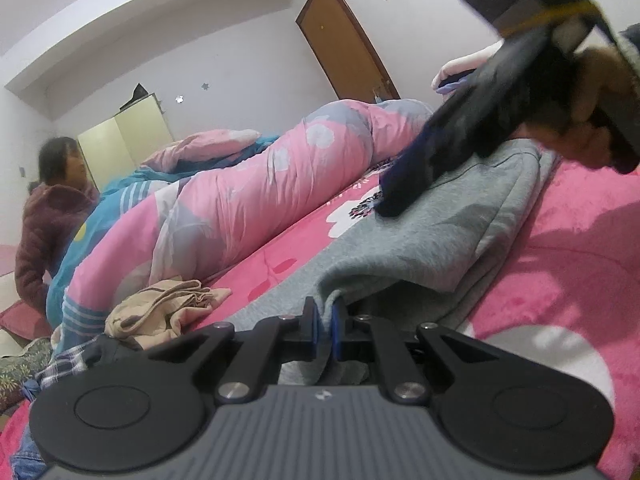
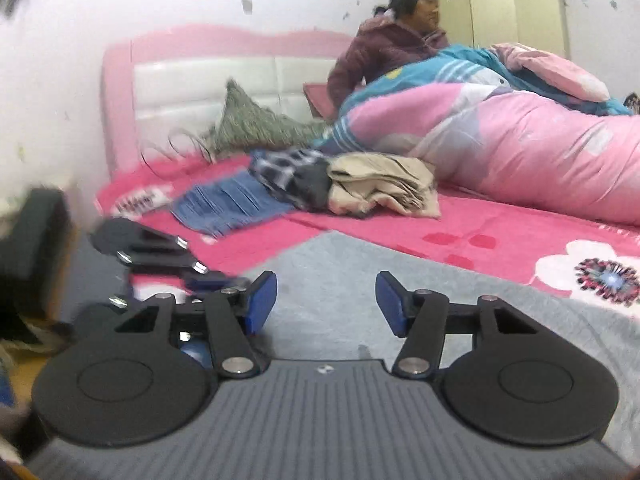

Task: Fold clothes
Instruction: 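Grasp the grey cloth with the right gripper beside the left gripper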

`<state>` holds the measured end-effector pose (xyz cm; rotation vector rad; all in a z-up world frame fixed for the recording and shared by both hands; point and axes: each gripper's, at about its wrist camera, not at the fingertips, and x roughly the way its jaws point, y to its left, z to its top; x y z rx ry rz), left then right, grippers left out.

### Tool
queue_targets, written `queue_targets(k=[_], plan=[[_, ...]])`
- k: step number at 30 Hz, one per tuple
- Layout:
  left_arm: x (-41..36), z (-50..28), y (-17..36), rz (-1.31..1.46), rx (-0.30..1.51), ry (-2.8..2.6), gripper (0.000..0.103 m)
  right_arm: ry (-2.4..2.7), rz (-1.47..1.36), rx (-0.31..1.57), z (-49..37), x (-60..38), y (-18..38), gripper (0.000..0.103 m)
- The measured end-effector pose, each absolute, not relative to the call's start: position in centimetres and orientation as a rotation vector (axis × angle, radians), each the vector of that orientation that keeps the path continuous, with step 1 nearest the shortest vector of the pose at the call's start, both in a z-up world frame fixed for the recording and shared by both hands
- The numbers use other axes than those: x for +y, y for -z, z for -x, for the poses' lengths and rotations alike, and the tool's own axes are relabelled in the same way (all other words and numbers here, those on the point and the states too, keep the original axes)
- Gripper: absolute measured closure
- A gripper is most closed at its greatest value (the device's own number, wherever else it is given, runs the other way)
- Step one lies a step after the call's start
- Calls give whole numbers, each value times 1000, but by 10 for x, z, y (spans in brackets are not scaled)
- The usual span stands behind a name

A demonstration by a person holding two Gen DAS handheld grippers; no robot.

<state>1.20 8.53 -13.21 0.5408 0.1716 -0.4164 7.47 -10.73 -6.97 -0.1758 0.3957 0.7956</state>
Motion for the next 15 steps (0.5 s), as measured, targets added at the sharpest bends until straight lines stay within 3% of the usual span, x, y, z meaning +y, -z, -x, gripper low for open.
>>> queue_targets(k=[8, 11, 12, 15], plan=[[87, -14, 127, -528, 168, 420, 95, -862, 517, 451, -75, -68, 97, 51], [86, -15, 125, -530, 176, 428, 95, -826, 610, 447, -72, -61, 103, 72], [86, -15, 125, -533, 179, 432, 95, -793, 624, 443, -73, -59, 104, 87], [88, -12, 126, -556, 194, 453, 95, -756, 578, 440, -73, -61, 104, 90]])
